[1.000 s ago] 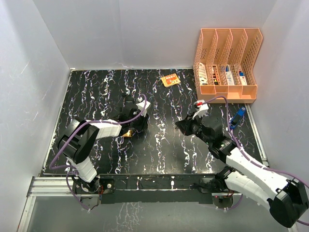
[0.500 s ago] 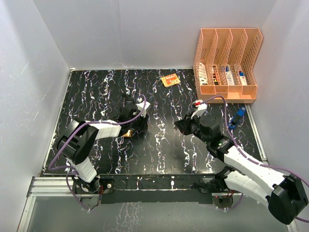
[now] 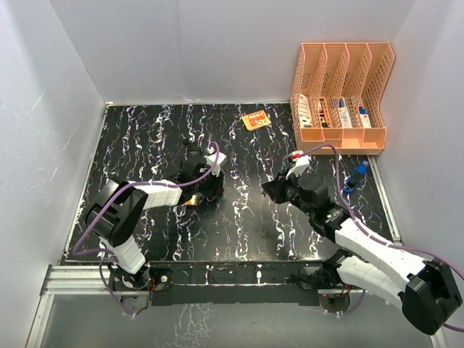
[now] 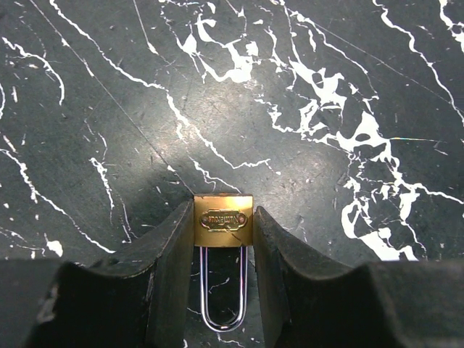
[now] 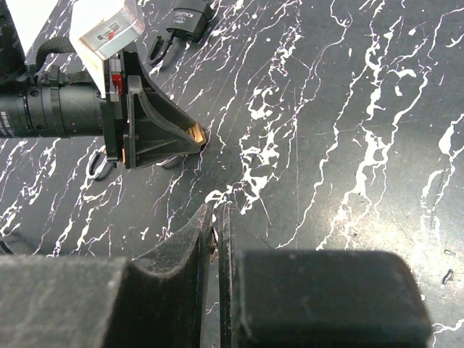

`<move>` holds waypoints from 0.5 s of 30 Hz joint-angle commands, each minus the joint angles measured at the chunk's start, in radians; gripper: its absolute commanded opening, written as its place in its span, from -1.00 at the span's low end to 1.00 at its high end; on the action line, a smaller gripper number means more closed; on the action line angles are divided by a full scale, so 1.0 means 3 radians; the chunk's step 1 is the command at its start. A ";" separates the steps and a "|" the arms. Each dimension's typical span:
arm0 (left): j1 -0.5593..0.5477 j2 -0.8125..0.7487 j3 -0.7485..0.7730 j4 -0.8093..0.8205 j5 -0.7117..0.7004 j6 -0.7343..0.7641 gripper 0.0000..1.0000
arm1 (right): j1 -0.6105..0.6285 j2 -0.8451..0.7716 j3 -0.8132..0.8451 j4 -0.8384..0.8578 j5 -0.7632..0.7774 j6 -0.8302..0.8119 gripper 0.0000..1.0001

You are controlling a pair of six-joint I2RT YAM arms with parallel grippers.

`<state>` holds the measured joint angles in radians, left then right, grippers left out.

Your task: Unlock with the key

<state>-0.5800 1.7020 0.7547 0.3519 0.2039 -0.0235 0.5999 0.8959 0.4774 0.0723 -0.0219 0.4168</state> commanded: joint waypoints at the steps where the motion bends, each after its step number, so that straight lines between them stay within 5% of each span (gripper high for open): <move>1: -0.0025 -0.0217 0.0030 0.0094 0.0230 -0.0055 -1.00 | -0.0016 0.0037 0.0119 0.0148 0.0063 -0.0051 -1.00; 15: -0.0028 -0.0825 -0.0386 0.0793 0.0551 -0.0059 -1.00 | -0.0017 0.0083 0.0373 0.0153 -0.0029 0.0047 -1.00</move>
<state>-0.5846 1.5307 0.6876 0.4747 0.3069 -0.0391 0.5999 0.9180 0.5274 0.0643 -0.0227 0.4198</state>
